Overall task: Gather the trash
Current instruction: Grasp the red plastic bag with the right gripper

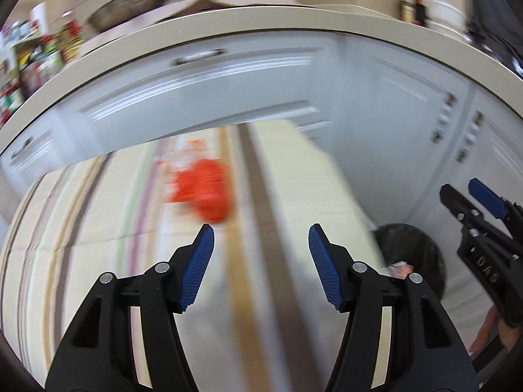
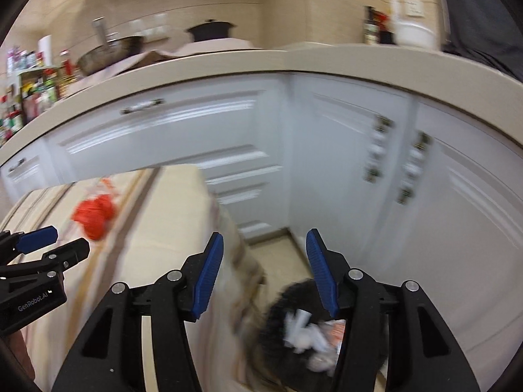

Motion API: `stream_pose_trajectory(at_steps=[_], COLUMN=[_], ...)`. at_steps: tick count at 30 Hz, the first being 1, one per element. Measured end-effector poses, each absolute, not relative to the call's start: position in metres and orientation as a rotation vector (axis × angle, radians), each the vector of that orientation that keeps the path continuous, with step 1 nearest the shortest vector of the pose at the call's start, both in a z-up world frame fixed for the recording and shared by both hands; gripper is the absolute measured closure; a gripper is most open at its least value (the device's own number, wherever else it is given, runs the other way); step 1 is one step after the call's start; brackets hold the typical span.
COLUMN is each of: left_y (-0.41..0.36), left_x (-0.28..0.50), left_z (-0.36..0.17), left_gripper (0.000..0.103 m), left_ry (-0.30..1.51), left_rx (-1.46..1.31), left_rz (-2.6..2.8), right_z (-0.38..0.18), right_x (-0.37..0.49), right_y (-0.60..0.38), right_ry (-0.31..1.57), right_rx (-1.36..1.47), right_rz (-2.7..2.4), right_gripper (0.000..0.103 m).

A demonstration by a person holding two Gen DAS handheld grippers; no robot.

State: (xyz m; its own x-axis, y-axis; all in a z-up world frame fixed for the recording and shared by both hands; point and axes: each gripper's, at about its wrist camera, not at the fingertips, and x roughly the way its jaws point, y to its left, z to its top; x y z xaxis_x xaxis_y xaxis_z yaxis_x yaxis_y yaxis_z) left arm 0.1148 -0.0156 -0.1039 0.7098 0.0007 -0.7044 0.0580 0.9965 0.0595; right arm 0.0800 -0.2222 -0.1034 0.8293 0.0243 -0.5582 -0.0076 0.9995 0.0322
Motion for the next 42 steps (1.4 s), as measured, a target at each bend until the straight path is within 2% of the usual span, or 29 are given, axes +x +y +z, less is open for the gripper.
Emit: stream_pose_trajectory(at_steps=[14,18,28,29,33,35,42], left_y=[0.152,0.174,0.19,0.189,0.185,0.181,0.163], left_x=[0.11,0.108,0.109,0.11,0.114,0.117,0.132], left_z=[-0.116,-0.121,-0.131,-0.132,-0.134,-0.134,-0.135], left_gripper=[0.044,0.044,0.043,0.043,0.043,0.043,0.043], left_ry=[0.786,0.783,0.798,0.801,0.805,0.803,0.797], left_rx=[-0.033,-0.047,-0.074,-0.074,-0.078,-0.074,-0.066], left_rz=[0.268,0.316,0.317,0.314,0.302,0.296,0.258], right_z=[-0.1,-0.106,-0.128,-0.128,-0.131,-0.13,-0.121], right_x=[0.121,0.135,0.154,0.155,0.159,0.159,0.16], right_y=[-0.076,-0.052,-0.026,-0.026,-0.027,-0.029,-0.041], right_ry=[0.622,0.645,0.73,0.733,0.759,0.761,0.721], right_rx=[-0.056,-0.081,-0.136,-0.131,-0.116,-0.098,-0.084], right_rz=[0.275,0.3,0.307,0.31,0.342,0.355,0.321], right_gripper=[0.043,0.036,0.036,0.037,0.063,0.069,0.07])
